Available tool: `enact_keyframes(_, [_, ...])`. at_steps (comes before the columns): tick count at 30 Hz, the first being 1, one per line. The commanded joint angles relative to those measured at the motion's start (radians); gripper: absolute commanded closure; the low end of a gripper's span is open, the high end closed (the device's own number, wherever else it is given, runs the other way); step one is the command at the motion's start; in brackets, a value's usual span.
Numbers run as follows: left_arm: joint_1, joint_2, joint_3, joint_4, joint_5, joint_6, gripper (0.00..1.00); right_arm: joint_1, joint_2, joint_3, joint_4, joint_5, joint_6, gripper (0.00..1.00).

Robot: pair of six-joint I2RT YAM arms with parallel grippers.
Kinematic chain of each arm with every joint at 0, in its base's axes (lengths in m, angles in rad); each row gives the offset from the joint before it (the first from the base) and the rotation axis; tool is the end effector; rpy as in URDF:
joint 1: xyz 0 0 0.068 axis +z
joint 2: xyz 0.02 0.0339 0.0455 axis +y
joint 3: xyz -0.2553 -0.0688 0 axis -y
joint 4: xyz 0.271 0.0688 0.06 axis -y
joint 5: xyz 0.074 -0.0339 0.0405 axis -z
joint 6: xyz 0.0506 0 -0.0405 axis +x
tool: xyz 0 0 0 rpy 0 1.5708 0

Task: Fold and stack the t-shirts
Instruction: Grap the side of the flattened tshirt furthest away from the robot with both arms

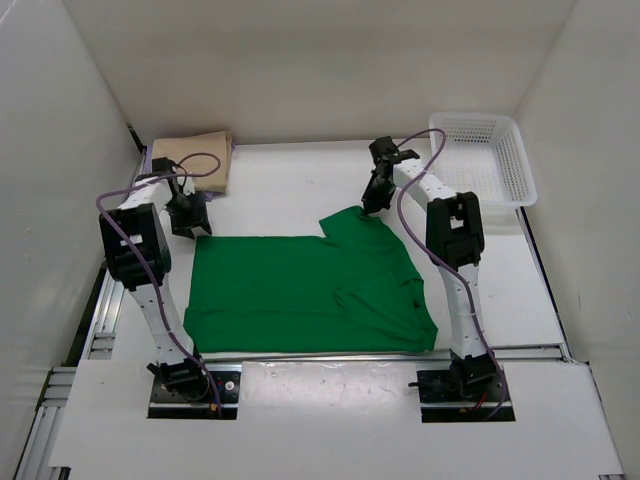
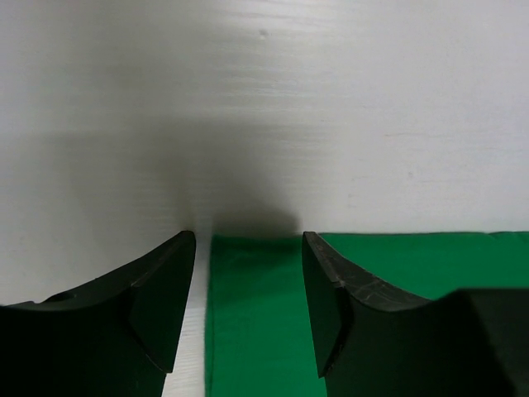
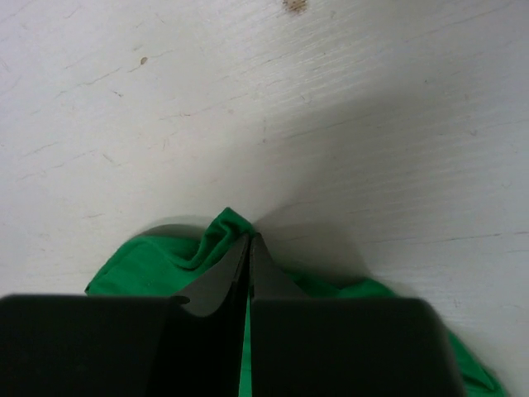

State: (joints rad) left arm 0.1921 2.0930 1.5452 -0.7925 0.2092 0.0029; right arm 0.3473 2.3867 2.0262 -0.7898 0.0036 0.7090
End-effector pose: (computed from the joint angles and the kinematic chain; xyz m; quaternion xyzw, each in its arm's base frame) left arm 0.4321 0.0733 0.1246 -0.0814 0.9847 -0.0921 0.1239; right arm 0.4999 0.1807 0.1352 0.1763 0.9620 0.1037 0.1812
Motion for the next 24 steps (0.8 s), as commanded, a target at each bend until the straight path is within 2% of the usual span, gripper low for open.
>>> enact_keyframes(1, [-0.054, 0.01, -0.042, -0.057, -0.002, -0.003, 0.35, -0.002, -0.06, -0.017, -0.015, 0.022, -0.019, 1.0])
enact_keyframes(3, [-0.054, 0.01, -0.042, -0.057, -0.036, -0.003, 0.35, -0.002, -0.069, -0.017, -0.015, 0.022, -0.019, 1.0])
enact_keyframes(4, [-0.054, 0.022, -0.042, -0.057, -0.086, -0.003, 0.36, -0.002, -0.069, -0.026, -0.015, 0.022, -0.019, 1.0])
enact_keyframes(9, [-0.054, 0.058, -0.031, -0.067, -0.137, -0.003, 0.49, -0.002, -0.078, -0.035, -0.015, 0.033, -0.028, 1.0])
enact_keyframes(10, [-0.054, 0.058, -0.031, -0.067, -0.146, -0.003, 0.53, -0.002, -0.078, -0.035, -0.015, 0.033, -0.028, 1.0])
enact_keyframes(11, [-0.054, 0.058, -0.031, -0.067, -0.157, -0.003, 0.65, -0.002, -0.087, -0.035, -0.015, 0.033, -0.037, 1.0])
enact_keyframes(12, [-0.054, 0.058, -0.031, -0.067, -0.157, -0.003, 0.73, -0.002, -0.087, -0.035, -0.015, 0.033, -0.037, 1.0])
enact_keyframes(15, [-0.063, 0.047, -0.04, -0.067, -0.157, -0.003, 0.89, -0.002, -0.124, -0.063, -0.015, 0.022, -0.037, 1.0])
enact_keyframes(19, [-0.083, -0.016, -0.06, -0.067, -0.182, -0.003, 0.89, -0.002, -0.224, -0.156, -0.015, 0.012, -0.048, 1.0])
enact_keyframes(23, [-0.134, -0.148, -0.131, -0.047, -0.191, -0.003, 0.89, 0.024, -0.461, -0.364, 0.038, 0.021, -0.068, 1.0])
enact_keyframes(24, [-0.146, -0.18, -0.149, -0.047, -0.204, -0.003, 0.89, 0.038, -0.509, -0.47, 0.049, 0.021, -0.077, 1.0])
